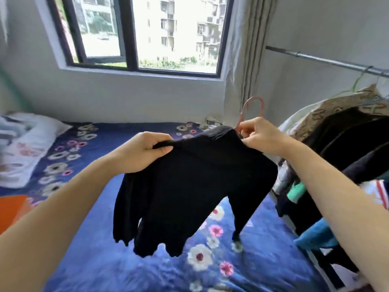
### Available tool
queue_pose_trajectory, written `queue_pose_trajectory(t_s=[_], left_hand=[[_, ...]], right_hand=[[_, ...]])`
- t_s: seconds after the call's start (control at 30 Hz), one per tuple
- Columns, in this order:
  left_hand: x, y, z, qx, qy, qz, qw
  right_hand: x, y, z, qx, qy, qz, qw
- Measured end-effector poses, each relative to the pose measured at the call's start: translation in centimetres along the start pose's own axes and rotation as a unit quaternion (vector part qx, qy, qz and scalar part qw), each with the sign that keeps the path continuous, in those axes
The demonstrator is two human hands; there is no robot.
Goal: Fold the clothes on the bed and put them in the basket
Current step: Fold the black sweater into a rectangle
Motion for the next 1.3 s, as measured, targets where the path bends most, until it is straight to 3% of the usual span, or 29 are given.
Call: queue_pose_trajectory(t_s=[0.1, 0.23, 0.33, 0.43, 0.57, 0.63, 0.77, 0.93, 1.1, 1.3], left_hand=[[-4.4, -3.1, -2.0, 0.042, -0.024, 0.065, 0.997], [-8.4, -5.5, -4.4, 0.083, -0.031, 0.138, 0.986], [-10.2, -5.0, -4.2, 0.069, -0.062, 0.21, 0.973], [-11.2, -4.4, -2.9, 0.089, -0.036, 0.27, 0.958], [-14.7, -5.3, -2.7, 0.13, -0.049, 0.249, 0.959], [-15.5, -5.6, -2.4, 0.148, -0.044, 0.23, 0.961], [-17.7, -6.1, -1.5, 0.179, -0.042, 0.237, 0.954], [-20.1, -4.8, -1.6, 0.196, -0.035, 0.248, 0.948], [-22.7, -3.1, -2.4, 0.21, -0.078, 0.219, 0.95], [-24.8, -0.2, -0.6, 0.197, -0.144, 0.131, 0.961]], right_hand=[[-3.5, 5.0, 5.1, -0.006, -0.055, -0.11, 0.992], [-6.6, 9.8, 9.6, -0.002, -0.094, -0.066, 0.993], [-8.9, 14.8, 12.0, -0.066, -0.145, -0.071, 0.985], [-10.0, 18.9, 13.7, -0.113, -0.179, -0.142, 0.967], [-8.0, 20.6, 16.9, -0.143, -0.111, -0.065, 0.981], [-7.2, 20.7, 18.3, -0.108, -0.085, -0.012, 0.99], [-5.0, 18.8, 21.4, 0.006, -0.095, -0.09, 0.991], [0.6, 15.1, 24.2, 0.049, -0.035, -0.095, 0.994], [6.8, 11.3, 25.6, 0.11, 0.079, 0.026, 0.99], [12.3, 11.7, 25.6, 0.109, 0.161, 0.153, 0.969]])
Point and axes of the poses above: each hand's wrist, its own z-axis towards the middle knuckle, its own y-axis out of the palm, x = y × z, the point moved 9 cm from there along z, towards the middle knuckle, and after that the axes turned 12 degrees about z, right-handed, at the moved point
